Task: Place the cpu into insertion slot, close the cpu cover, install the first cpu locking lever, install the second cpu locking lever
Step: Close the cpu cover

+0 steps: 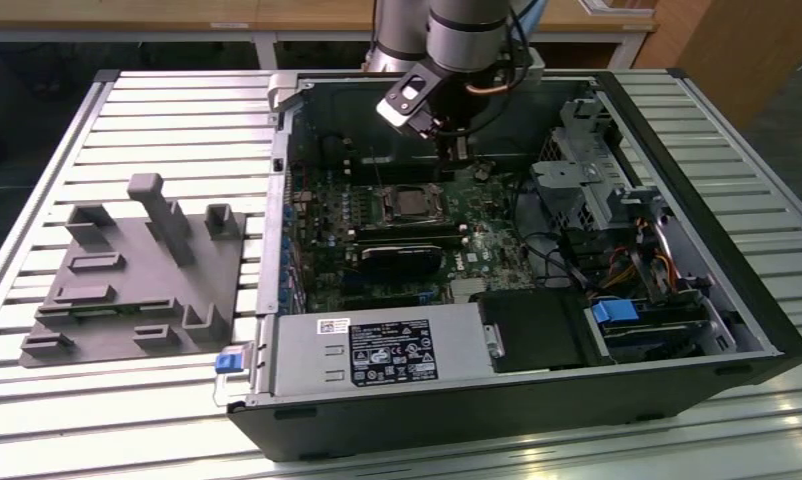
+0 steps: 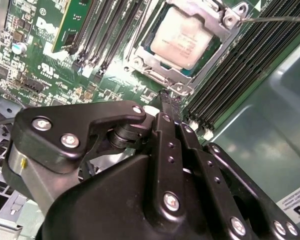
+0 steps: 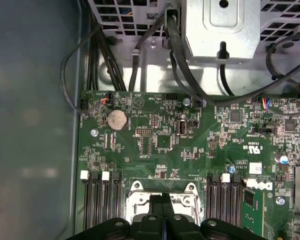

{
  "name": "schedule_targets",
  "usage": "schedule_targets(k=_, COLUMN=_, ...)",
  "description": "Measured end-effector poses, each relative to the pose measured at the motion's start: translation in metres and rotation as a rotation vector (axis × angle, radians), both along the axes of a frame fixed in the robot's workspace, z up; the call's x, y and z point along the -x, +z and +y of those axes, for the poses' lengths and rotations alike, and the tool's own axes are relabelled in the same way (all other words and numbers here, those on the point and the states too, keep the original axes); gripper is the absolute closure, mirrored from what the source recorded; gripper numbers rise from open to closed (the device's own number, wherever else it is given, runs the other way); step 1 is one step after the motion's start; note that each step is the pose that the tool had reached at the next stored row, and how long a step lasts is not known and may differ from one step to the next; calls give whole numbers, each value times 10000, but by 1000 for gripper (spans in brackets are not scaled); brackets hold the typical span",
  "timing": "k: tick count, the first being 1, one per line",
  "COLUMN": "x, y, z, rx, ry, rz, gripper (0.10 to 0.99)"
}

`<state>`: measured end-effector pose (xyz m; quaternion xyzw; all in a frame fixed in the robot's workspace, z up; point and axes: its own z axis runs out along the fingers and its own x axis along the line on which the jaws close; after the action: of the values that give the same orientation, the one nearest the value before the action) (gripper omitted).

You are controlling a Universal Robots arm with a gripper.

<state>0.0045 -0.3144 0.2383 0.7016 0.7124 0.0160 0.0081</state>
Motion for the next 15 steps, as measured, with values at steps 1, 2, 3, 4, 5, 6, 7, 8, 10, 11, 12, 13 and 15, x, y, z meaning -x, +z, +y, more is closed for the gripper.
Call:
schedule_targets(k=1, x=9, y=0, z=0, rx=0, ry=-1, rz=0, gripper=980)
schedule_targets(k=2, x=19, y=0, z=0, rx=1, ry=0, rz=0, gripper=980)
schedule_targets(k=3, x=29, y=-1, z=0, rx=1, ry=0, rz=1, gripper=980)
schedule_targets(k=4, x=35, y=-2, z=0, rx=1, ry=0, rz=0, gripper=980)
schedule_targets(k=5, x=40, y=-5, z=1, rx=-3, ry=-1, rz=-1, gripper=980)
schedule_targets(k=6, x=44, y=-10, z=1, rx=-3, ry=0, rz=-1, gripper=980)
schedule_targets(k=7, x=49, y=-14, z=0, rx=-2, ry=1, rz=0, gripper=980)
schedule_targets(k=8, x=57, y=-20, z=0, rx=0, ry=0, rz=0, gripper=980)
schedule_targets(k=10, x=75, y=-33, z=0, rx=0, ry=0, rz=0, gripper=980)
schedule_targets(k=11, x=86, y=-40, z=0, rx=0, ry=0, rz=0, gripper=980)
schedule_targets(k=12, x=99, y=-50, z=0, rx=-1, ry=0, rz=1, gripper=980)
schedule_targets(k=13, x=111, y=-58, z=-1, rx=-1, ry=0, rz=1, gripper=980)
schedule_targets(k=15, x=138, y=-73, z=-9, rx=2, ry=0, rz=3, gripper=980)
